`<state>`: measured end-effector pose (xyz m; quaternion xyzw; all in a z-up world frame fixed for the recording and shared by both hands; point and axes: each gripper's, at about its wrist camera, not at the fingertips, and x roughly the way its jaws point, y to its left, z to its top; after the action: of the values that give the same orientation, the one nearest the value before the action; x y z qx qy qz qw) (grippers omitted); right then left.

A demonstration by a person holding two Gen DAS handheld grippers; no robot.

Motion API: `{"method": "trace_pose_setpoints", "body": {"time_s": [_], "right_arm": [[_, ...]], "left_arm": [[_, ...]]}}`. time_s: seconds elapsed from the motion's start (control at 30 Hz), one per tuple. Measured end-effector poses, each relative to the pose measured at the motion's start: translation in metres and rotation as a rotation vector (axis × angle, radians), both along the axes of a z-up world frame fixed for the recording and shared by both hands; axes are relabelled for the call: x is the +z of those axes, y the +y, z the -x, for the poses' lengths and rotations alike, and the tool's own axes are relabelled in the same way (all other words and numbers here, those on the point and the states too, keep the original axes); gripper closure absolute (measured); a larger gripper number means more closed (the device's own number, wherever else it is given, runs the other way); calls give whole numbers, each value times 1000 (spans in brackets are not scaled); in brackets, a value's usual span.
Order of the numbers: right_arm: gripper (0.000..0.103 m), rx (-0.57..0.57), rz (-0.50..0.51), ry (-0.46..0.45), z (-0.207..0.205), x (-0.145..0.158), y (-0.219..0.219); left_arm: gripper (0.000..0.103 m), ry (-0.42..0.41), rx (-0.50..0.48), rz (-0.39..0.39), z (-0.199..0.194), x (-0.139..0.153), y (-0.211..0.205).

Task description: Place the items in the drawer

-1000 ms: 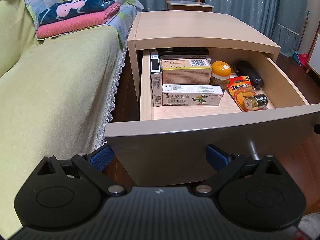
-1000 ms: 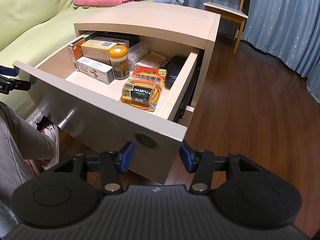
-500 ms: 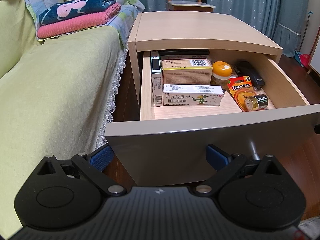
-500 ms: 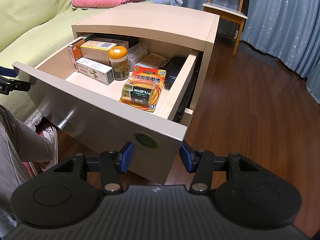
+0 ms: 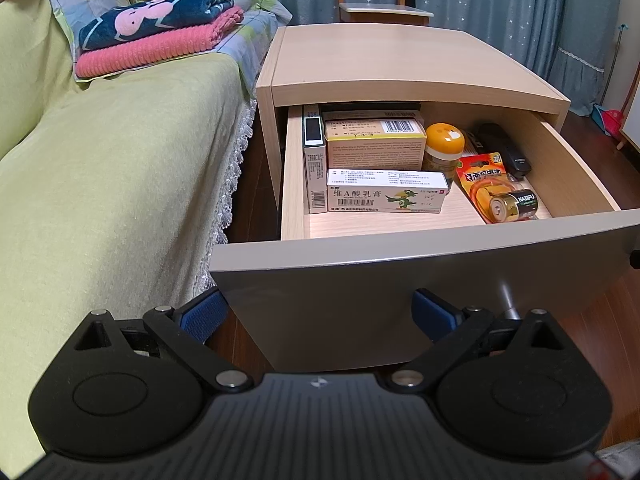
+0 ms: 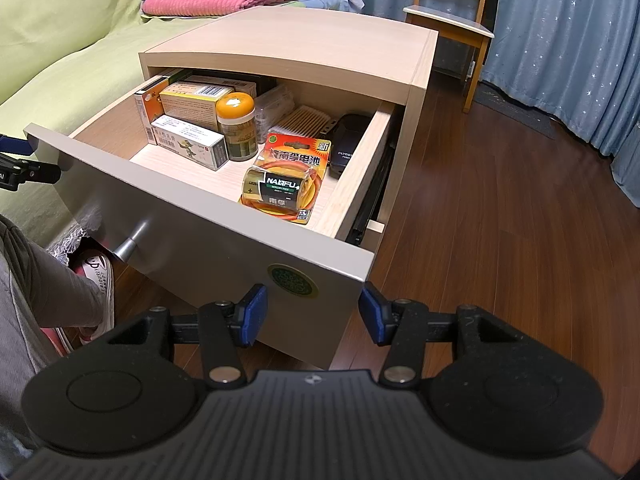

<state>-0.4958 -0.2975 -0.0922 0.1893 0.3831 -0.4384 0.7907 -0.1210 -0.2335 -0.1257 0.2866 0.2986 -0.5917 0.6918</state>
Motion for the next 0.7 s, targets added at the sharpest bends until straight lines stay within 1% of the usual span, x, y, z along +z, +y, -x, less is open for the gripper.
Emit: {"method": "trace_pose_setpoints", "body": {"time_s": [0.7], "right_arm": [[57, -12, 8, -7, 0, -2, -1]], "left_arm": [[4, -5, 11, 6, 2, -1, 0]]}}
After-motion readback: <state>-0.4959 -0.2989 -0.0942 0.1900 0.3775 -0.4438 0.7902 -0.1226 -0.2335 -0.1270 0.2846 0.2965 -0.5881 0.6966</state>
